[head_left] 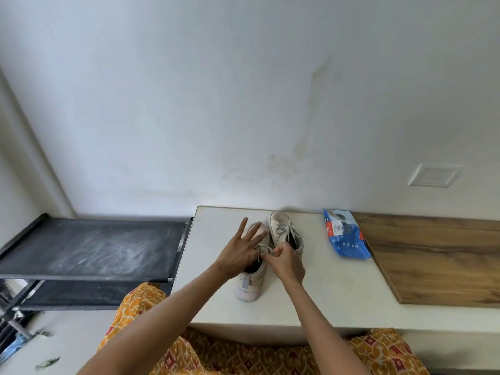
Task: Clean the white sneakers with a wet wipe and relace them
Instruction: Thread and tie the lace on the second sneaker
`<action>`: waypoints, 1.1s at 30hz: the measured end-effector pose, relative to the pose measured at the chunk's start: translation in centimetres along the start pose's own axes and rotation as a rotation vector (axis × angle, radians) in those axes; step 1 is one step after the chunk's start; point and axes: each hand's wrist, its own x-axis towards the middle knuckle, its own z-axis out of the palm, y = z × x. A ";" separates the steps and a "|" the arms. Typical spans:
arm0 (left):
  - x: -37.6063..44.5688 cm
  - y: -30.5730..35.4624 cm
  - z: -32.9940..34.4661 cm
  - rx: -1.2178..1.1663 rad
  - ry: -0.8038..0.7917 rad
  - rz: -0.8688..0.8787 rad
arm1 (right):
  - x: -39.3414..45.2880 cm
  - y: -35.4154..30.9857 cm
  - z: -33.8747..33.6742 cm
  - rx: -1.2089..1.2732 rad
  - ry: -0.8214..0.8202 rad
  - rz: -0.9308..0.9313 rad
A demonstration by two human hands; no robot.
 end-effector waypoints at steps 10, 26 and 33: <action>-0.9 1.0 3.8 -0.298 0.254 -0.293 | -0.1 0.4 0.8 -0.009 -0.006 -0.042; -1.1 1.4 3.9 -0.445 0.153 -0.621 | 0.1 1.0 1.6 0.037 -0.038 -0.139; -2.2 0.7 4.8 -0.764 0.102 -0.578 | 0.9 2.5 0.8 0.207 -0.141 -0.210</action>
